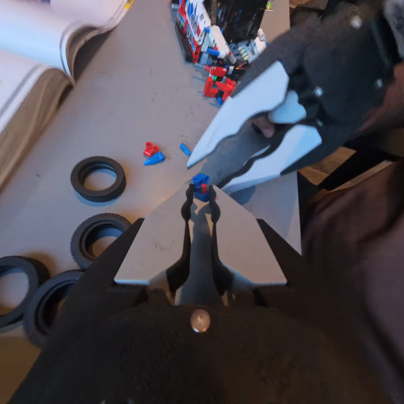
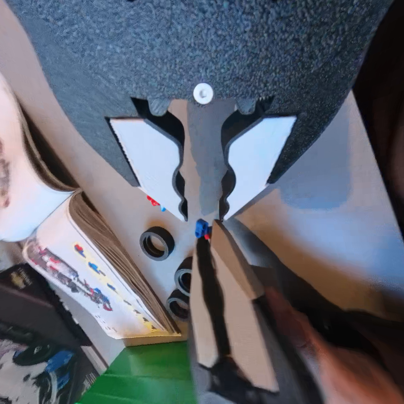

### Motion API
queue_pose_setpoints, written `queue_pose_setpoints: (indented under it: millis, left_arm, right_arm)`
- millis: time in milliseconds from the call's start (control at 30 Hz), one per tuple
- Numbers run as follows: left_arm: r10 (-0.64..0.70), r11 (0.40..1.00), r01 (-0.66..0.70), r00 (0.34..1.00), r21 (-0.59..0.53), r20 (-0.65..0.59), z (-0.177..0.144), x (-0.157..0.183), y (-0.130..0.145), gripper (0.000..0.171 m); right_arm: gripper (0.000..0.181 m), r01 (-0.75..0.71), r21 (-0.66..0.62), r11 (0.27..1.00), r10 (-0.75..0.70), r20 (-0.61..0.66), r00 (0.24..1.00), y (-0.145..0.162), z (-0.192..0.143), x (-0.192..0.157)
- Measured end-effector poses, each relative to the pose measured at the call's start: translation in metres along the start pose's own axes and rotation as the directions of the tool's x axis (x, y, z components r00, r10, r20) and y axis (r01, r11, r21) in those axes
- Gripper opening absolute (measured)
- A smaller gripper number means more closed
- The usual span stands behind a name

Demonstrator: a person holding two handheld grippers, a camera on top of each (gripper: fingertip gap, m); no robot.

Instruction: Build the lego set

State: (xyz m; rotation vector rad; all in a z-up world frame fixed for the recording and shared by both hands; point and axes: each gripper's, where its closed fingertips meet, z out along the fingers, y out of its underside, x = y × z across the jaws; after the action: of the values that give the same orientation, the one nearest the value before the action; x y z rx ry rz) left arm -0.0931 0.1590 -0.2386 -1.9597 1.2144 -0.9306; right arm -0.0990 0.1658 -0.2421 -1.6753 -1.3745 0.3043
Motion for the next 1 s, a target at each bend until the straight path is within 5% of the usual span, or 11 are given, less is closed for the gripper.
queue_pose_setpoints:
  millis: [133, 267, 400, 600, 800, 900, 1000]
  left_arm:
    - [0.219, 0.975, -0.221, 0.968, 0.005, 0.121, -0.009, -0.006, -0.001, 0.011]
    - [0.486, 0.854, -0.513, 0.845, 0.085, 0.222, -0.017, 0.009, -0.015, 0.011]
    - [0.638, 0.686, -0.71, 0.693, 0.162, 0.336, -0.025, 0.028, -0.034, 0.01]
    - [0.683, 0.59, -0.797, 0.58, 0.133, 0.444, -0.029, 0.034, -0.044, 0.011]
    - [0.673, 0.559, -0.814, 0.555, 0.155, 0.488, -0.03, 0.036, -0.047, 0.012]
    - [0.636, 0.623, -0.753, 0.644, 0.209, 0.425, -0.032, 0.034, -0.042, 0.017]
    - [0.526, 0.752, -0.597, 0.799, 0.281, 0.29, -0.035, 0.029, -0.035, 0.023]
  right_arm:
    - [0.028, -0.281, 0.097, 0.955, 0.268, 0.131, 0.955, -0.009, -0.016, 0.014]
    - [0.029, -0.551, 0.122, 0.826, 0.462, 0.414, 0.784, -0.027, -0.028, 0.006]
    - [0.027, -0.721, 0.062, 0.69, 0.525, 0.643, 0.558, -0.044, -0.04, -0.002]
    - [0.023, -0.787, -0.014, 0.617, 0.515, 0.763, 0.39, -0.055, -0.047, -0.012]
    - [0.018, -0.734, 0.071, 0.675, 0.468, 0.727, 0.502, -0.056, -0.048, -0.01]
    - [0.017, -0.657, 0.144, 0.74, 0.428, 0.653, 0.625, -0.054, -0.047, -0.006]
    - [0.017, -0.522, 0.216, 0.825, 0.35, 0.53, 0.772, -0.048, -0.045, 0.0]
